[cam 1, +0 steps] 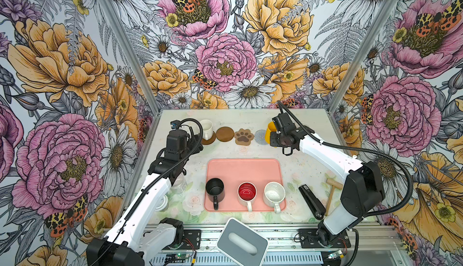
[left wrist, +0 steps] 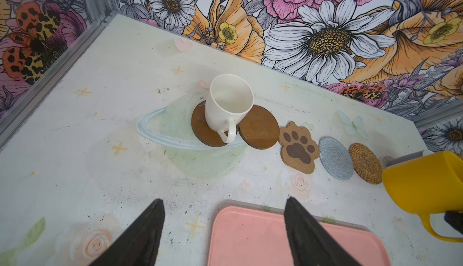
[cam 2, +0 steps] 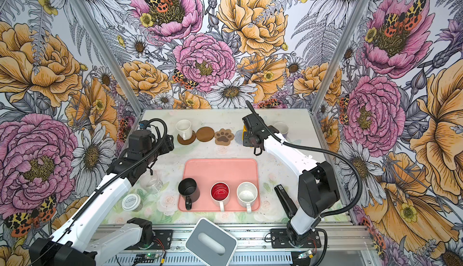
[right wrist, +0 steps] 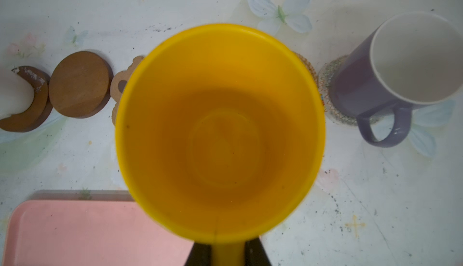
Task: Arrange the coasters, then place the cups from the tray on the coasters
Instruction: 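Carry the yellow mug with the right gripper toward the woven rattan coaster, then lower the yellow mug onto the woven rattan coaster with the right gripper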
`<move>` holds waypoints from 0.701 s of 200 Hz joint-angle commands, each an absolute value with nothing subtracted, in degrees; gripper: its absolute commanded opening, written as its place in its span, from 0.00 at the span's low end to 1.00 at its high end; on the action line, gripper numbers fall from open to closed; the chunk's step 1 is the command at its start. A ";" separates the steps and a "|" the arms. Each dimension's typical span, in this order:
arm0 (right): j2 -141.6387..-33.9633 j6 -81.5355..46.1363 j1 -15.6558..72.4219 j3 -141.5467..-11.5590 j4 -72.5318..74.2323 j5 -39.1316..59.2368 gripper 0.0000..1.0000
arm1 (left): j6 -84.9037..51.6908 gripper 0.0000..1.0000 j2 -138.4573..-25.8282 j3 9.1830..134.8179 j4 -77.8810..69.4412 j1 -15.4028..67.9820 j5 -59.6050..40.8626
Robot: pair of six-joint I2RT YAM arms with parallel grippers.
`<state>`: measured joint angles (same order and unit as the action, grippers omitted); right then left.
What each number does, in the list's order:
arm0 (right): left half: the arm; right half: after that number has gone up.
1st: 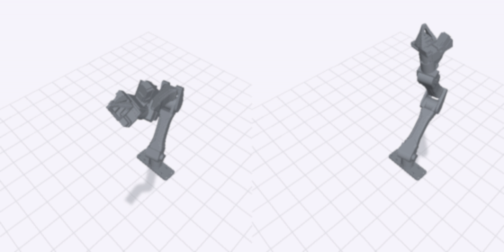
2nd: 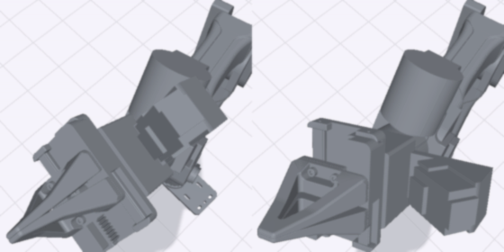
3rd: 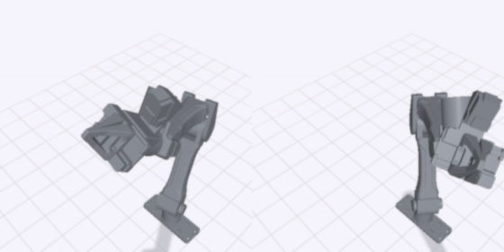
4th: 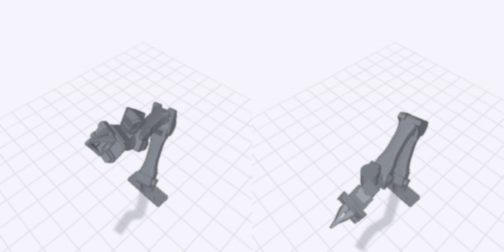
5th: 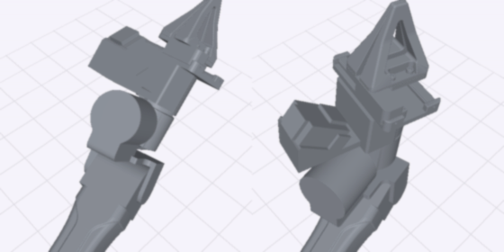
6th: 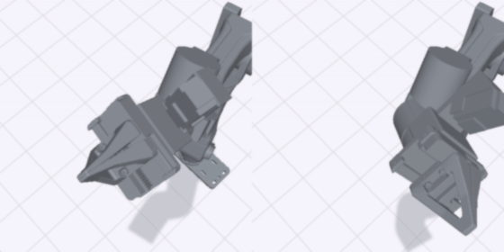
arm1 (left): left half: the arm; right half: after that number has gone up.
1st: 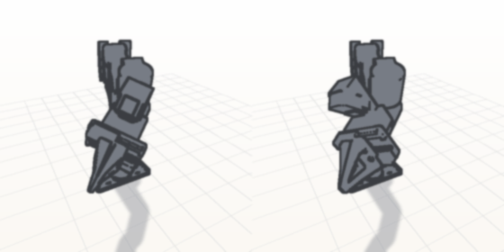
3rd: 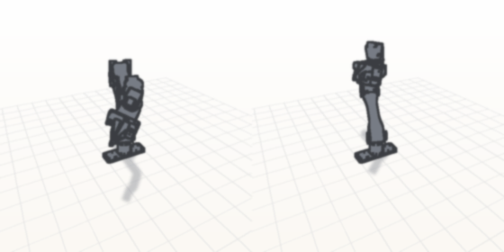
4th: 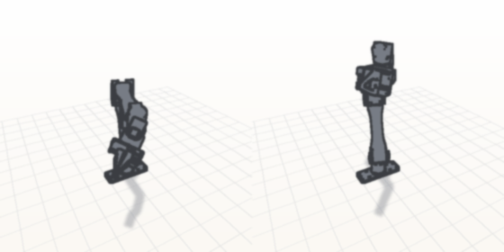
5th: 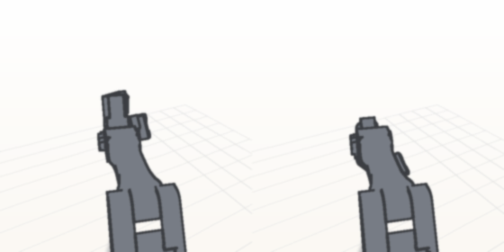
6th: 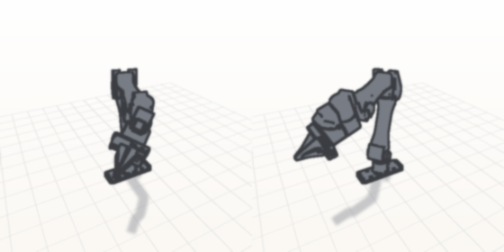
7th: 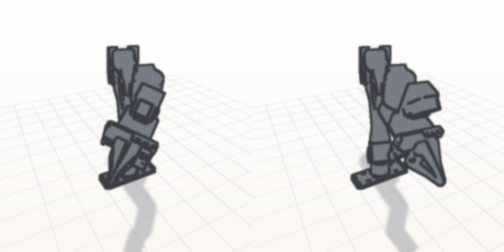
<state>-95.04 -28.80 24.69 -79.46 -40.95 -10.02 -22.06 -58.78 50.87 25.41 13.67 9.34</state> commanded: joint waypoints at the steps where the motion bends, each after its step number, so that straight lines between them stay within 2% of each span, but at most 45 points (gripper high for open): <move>1: -97.40 -26.31 22.04 -83.71 -37.62 -9.24 0.00 | -21.66 0.76 -59.00 50.58 23.62 13.12 8.46; 68: -106.52 -24.19 16.70 -91.95 -36.83 -8.02 0.00 | -21.97 0.76 -59.13 50.80 23.53 13.15 7.74; 140: -112.75 -23.74 15.09 -96.48 -36.40 -7.38 0.00 | -21.88 0.76 -59.32 50.89 23.56 13.10 7.47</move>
